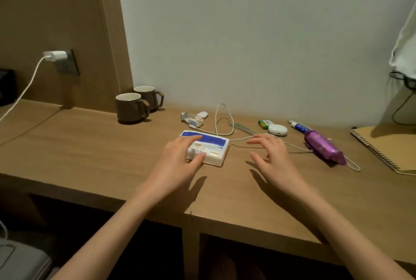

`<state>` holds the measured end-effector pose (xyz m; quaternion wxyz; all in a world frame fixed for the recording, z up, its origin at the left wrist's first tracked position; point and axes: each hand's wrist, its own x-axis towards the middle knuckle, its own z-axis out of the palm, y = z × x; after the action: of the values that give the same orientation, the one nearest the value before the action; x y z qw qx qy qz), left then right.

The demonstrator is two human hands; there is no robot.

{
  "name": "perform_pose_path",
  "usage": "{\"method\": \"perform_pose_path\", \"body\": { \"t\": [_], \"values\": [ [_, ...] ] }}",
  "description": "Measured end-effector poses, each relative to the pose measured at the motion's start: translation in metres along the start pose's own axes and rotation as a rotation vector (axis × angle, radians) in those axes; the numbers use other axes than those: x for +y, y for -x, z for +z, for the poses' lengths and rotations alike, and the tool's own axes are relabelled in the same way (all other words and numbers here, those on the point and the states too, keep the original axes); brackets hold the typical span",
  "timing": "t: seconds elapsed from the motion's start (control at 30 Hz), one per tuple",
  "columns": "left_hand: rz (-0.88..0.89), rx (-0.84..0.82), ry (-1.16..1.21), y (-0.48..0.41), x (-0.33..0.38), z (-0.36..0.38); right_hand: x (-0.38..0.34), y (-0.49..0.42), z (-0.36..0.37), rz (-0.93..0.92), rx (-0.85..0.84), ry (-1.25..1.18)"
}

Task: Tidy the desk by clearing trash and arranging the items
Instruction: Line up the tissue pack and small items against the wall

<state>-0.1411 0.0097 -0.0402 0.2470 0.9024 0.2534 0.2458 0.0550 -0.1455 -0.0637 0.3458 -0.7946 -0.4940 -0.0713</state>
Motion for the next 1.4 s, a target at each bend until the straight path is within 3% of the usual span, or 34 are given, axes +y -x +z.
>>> {"method": "perform_pose_path", "body": {
  "t": [0.13,0.3,0.63,1.0,1.13,1.23,1.3,1.4],
  "values": [
    [0.036,-0.05,-0.121,-0.032,0.002,0.031,0.033,-0.025,-0.003,0.05,0.123,0.203],
    [0.024,-0.175,-0.353,-0.054,-0.006,0.053,0.055,-0.044,-0.003,0.077,-0.04,0.376],
    [0.218,-0.205,-0.39,-0.047,-0.041,0.035,0.07,-0.026,0.008,0.006,-0.188,0.221],
    [0.279,-0.145,-0.181,-0.041,-0.063,0.015,0.044,-0.068,0.002,0.038,-0.041,0.087],
    [0.296,-0.153,-0.083,-0.036,-0.059,0.011,0.047,-0.095,0.008,0.166,-0.15,0.056],
    [0.328,-0.131,-0.053,-0.034,-0.059,0.007,0.052,-0.107,0.013,0.203,-0.335,-0.002],
    [0.362,-0.08,-0.056,-0.036,-0.057,0.003,0.055,-0.109,0.019,0.196,-0.449,-0.021],
    [0.433,0.056,-0.07,-0.046,-0.043,-0.007,0.059,-0.106,0.03,0.111,-0.472,0.098]
  ]
}}
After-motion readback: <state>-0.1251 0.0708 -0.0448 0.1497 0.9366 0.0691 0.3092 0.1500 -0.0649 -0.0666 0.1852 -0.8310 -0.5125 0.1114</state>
